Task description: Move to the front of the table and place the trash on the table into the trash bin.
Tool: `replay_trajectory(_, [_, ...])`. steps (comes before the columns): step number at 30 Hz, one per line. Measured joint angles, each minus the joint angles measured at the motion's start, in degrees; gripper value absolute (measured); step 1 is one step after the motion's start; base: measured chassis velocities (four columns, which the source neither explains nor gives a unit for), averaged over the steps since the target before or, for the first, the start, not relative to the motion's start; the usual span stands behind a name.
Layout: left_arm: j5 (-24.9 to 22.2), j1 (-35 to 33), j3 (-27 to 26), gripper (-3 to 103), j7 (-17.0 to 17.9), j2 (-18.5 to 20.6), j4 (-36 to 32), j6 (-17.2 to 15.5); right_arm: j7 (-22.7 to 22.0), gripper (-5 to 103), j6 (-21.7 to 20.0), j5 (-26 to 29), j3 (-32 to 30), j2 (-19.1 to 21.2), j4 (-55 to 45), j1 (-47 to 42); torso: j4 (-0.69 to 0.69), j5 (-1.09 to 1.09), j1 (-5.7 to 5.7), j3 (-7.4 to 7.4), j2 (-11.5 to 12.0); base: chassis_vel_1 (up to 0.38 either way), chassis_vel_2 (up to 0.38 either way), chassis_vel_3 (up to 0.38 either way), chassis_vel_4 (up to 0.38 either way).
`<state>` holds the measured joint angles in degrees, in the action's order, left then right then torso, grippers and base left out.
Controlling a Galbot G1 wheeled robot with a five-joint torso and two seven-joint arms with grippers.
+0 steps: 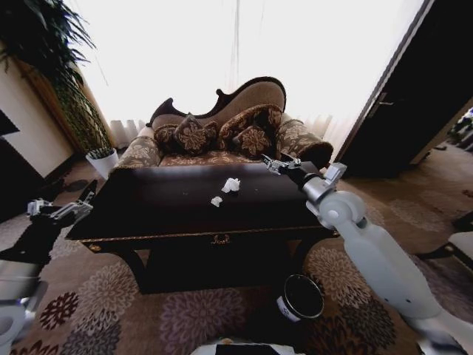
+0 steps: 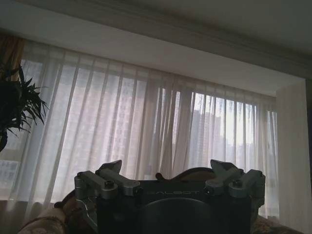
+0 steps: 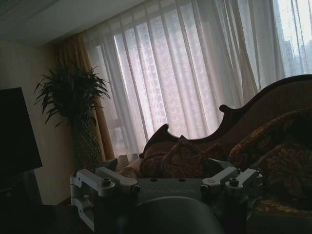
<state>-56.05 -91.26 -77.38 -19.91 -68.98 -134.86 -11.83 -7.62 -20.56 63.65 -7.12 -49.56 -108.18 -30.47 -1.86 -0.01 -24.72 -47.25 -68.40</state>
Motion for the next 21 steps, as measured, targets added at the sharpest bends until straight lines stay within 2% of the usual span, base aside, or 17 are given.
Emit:
replay_trajectory(2, [0.0, 0.0, -0.1, 100, 0.0, 0.0, 0.0, 0.0, -0.4, 100, -0.5, 0.7, 1.8, -0.1, 0.9, 1.7, 0.01, 0.02, 0.0, 0.0, 0.0, 0.0, 0.0, 0.0, 0.0])
replay_trajectory(7, [0.0, 0.1, -0.4, 100, 0.0, 0.2, 0.4, 0.0, -0.8, 100, -2.8, 2.9, 13.4, 0.3, 5.2, 12.9, 0.0, 0.01, 0.0, 0.0, 0.0, 0.0, 0.0, 0.0, 0.0])
replay_trajectory(8, [0.0, 0.1, -0.4, 100, 0.0, 0.2, 0.4, 0.0, -0.8, 100, -2.8, 2.9, 13.4, 0.3, 5.2, 12.9, 0.0, 0.01, 0.0, 0.0, 0.0, 0.0, 0.0, 0.0, 0.0])
replay_trajectory(11, [0.0, 0.2, -0.5, 100, 0.0, 0.1, 0.5, 0.0, -0.1, 100, -7.6, 5.6, 21.6, -0.1, 8.4, 21.1, 0.01, 0.0, 0.0, 0.0, 0.0, 0.0, 0.0, 0.0, 0.0])
replay_trajectory(12, [0.0, 0.2, -0.5, 100, 0.0, 0.1, 0.5, 0.0, -0.1, 100, -7.6, 5.6, 21.6, -0.1, 8.4, 21.1, 0.01, 0.0, 0.0, 0.0, 0.0, 0.0, 0.0, 0.0, 0.0])
replay_trajectory(14, [-0.1, 0.3, -0.7, 100, 0.0, 0.0, 0.7, 0.0, 0.5, 100, -11.2, 6.0, 25.3, -0.9, 10.7, 24.6, 0.01, -0.01, 0.0, 0.0, 0.0, 0.0, 0.0, 0.0, 0.0])
replay_trajectory(15, [-0.1, 0.3, -0.7, 100, 0.0, 0.0, 0.7, 0.0, 0.5, 100, -11.2, 6.0, 25.3, -0.9, 10.7, 24.6, 0.01, -0.01, 0.0, 0.0, 0.0, 0.0, 0.0, 0.0, 0.0])
replay_trajectory(20, [-0.3, 0.4, -1.1, 100, -0.1, -0.1, 1.2, 0.1, 3.5, 100, -20.0, 5.7, 28.6, -3.7, 17.0, 28.2, 0.01, 0.01, 0.01, 0.0, 0.0, 0.0, 0.0, 0.0, 0.0])
replay_trajectory(21, [-0.3, 0.4, -1.1, 100, -0.1, -0.1, 1.2, 0.1, 3.5, 100, -20.0, 5.7, 28.6, -3.7, 17.0, 28.2, 0.01, 0.01, 0.01, 0.0, 0.0, 0.0, 0.0, 0.0, 0.0])
